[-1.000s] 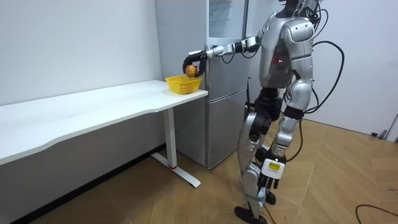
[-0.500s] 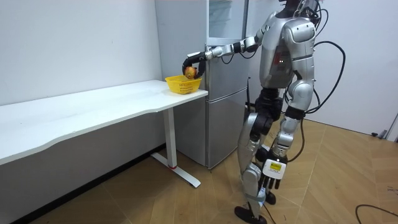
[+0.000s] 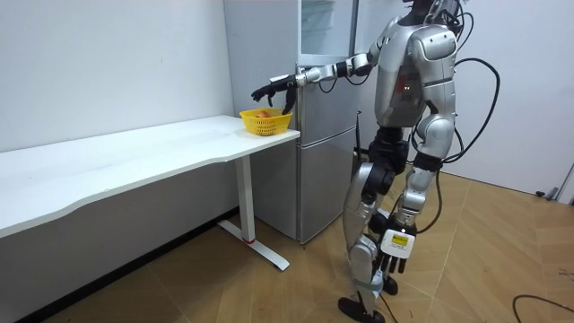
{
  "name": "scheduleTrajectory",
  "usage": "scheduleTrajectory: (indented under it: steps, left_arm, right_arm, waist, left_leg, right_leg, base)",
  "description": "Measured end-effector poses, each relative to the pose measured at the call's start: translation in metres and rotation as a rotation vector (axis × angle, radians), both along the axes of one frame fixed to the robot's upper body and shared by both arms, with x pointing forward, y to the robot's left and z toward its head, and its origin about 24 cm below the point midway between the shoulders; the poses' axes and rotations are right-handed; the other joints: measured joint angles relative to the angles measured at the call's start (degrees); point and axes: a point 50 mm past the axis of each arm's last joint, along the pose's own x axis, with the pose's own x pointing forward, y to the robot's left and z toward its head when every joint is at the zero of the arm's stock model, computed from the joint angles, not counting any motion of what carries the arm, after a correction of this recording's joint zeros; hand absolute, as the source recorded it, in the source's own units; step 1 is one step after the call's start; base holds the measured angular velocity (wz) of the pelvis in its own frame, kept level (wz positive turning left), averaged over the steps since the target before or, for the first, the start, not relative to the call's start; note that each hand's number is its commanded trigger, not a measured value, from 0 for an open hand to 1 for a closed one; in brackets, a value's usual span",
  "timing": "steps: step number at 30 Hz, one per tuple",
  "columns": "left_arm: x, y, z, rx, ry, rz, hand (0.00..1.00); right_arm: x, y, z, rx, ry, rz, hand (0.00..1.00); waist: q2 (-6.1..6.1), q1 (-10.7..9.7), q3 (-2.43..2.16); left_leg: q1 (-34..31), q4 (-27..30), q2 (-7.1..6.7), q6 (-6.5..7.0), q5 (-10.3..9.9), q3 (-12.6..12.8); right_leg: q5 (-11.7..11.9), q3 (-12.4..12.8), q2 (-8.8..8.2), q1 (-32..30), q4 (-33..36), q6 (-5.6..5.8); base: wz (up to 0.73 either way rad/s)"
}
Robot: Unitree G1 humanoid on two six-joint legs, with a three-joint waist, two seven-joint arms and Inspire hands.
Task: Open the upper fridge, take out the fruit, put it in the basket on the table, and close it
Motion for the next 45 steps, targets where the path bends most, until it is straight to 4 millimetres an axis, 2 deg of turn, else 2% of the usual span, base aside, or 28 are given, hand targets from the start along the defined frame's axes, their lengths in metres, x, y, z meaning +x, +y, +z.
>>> scheduleTrajectory:
  steps: [5,15,20,25,28,30,33,34,35,37,38,42,44,45]
  left_arm:
    - [0.000,0.001,0.001,0.002,-0.012,0.010,0.00]
    - [-0.014,-0.001,0.001,0.003,0.023,0.003,0.00]
    - [-0.014,-0.002,0.001,-0.002,0.022,0.012,0.00]
    - [-0.014,-0.003,0.001,-0.008,0.021,0.017,0.00]
    - [-0.016,-0.002,0.001,-0.008,0.024,0.020,0.00]
    - [-0.021,-0.002,0.001,-0.007,0.034,0.024,0.00]
    - [-0.027,-0.003,0.001,-0.004,0.056,0.012,0.00]
    - [-0.030,-0.003,0.002,-0.006,0.058,0.011,0.00]
    - [-0.033,-0.003,0.002,-0.007,0.063,0.014,0.00]
    - [-0.038,-0.005,0.002,-0.010,0.072,0.017,0.00]
    - [-0.041,-0.006,0.002,-0.012,0.076,0.019,0.00]
    - [-0.040,-0.008,0.002,-0.017,0.054,0.028,0.00]
    - [-0.043,-0.015,0.001,-0.034,0.045,0.042,0.00]
    - [-0.042,-0.016,0.000,-0.038,0.042,0.043,0.00]
  right_arm:
    - [0.000,0.000,0.000,0.003,-0.003,-0.001,0.00]
    - [0.000,0.000,0.000,0.006,-0.002,-0.003,0.00]
    - [0.000,-0.001,0.001,0.008,-0.006,-0.004,0.00]
    - [0.001,-0.002,0.006,0.025,-0.029,-0.006,0.00]
    - [0.003,-0.002,0.016,0.057,-0.069,-0.010,0.00]
    - [0.004,0.001,0.030,0.100,-0.124,0.000,0.00]
    - [0.004,0.007,0.052,0.141,-0.234,0.020,0.00]
    - [0.002,0.009,0.060,0.154,-0.276,0.031,0.00]
    - [-0.003,0.013,0.066,0.174,-0.314,0.045,0.00]
    - [-0.009,0.017,0.072,0.215,-0.361,0.069,0.00]
    - [-0.011,0.021,0.075,0.238,-0.375,0.084,0.00]
    - [-0.027,0.031,0.086,0.307,-0.463,0.119,0.00]
    - [-0.043,0.035,0.094,0.366,-0.533,0.129,0.00]
    - [-0.046,0.035,0.096,0.380,-0.554,0.133,0.00]
  waist:
    - [0.20,-0.07,0.00]
    - [0.60,-0.15,-0.04]
    - [1.08,-0.24,-0.47]
    - [1.31,-0.46,-0.60]
    - [1.54,-0.72,-0.69]
    - [2.02,-1.50,-0.79]
    - [3.48,-2.75,-1.09]
    - [4.10,-3.07,-1.09]
    - [4.67,-3.52,-1.28]
    - [5.55,-3.99,-0.92]
    - [5.94,-4.95,-1.07]
    - [6.71,-6.03,-1.25]
    - [7.84,-7.26,-1.50]
    - [8.17,-7.72,-1.44]
  left_leg:
    - [0.06,0.19,0.01,0.00,0.00,-0.12]
    - [0.70,0.22,0.00,-0.02,-0.01,-0.15]
    - [1.13,0.21,0.02,-0.07,-0.05,-0.19]
    - [1.10,0.23,0.03,-0.08,-0.05,-0.24]
    - [0.92,0.31,-0.01,-0.09,-0.06,-0.36]
    - [0.95,0.32,-0.01,-0.08,-0.08,-0.38]
    - [1.58,0.18,-0.11,-0.07,-0.08,-0.26]
    - [2.07,-0.09,-0.12,-0.05,-0.09,-0.18]
    - [2.46,-0.31,-0.11,-0.04,-0.08,-0.04]
    - [3.47,-0.91,-0.08,-0.02,-0.07,0.14]
    - [3.86,-1.28,0.00,-0.02,-0.07,0.35]
    - [4.17,-1.72,0.23,-0.04,-0.04,1.60]
    - [4.65,-1.74,0.13,0.07,-0.10,2.21]
    - [4.92,-1.78,0.18,0.18,-0.17,2.48]
  right_leg:
    - [0.00,-0.01,0.05,0.32,-0.03,0.00]
    - [0.01,0.00,0.07,0.97,-0.09,-0.01]
    - [0.01,-0.02,0.10,1.46,-0.08,-0.01]
    - [0.02,-0.16,0.14,1.48,-0.09,-0.03]
    - [0.03,-0.34,0.10,1.37,-0.10,-0.04]
    - [0.03,-0.43,0.07,1.39,-0.07,-0.04]
    - [0.02,-0.11,-0.05,1.83,-0.13,-0.03]
    - [0.02,-0.06,-0.07,2.11,-0.17,-0.02]
    - [0.01,0.23,-0.08,2.24,-0.18,-0.01]
    - [-0.01,0.76,-0.07,3.00,-0.18,0.02]
    - [-0.06,0.98,-0.07,3.10,-0.18,0.10]
    - [-0.10,2.14,0.02,2.94,-0.41,0.12]
    - [-0.09,2.51,-0.17,2.97,-0.23,0.14]
    - [-0.09,2.95,-0.17,2.97,-0.24,0.15]
  base:
    - [0.00]
    - [0.00]
    - [0.00]
    - [0.00]
    - [0.00]
    - [0.00]
    - [-0.01]
    - [-0.07]
    - [-0.09]
    - [-0.11]
    - [-0.11]
    - [-0.15]
    - [-0.14]
    - [-0.23]
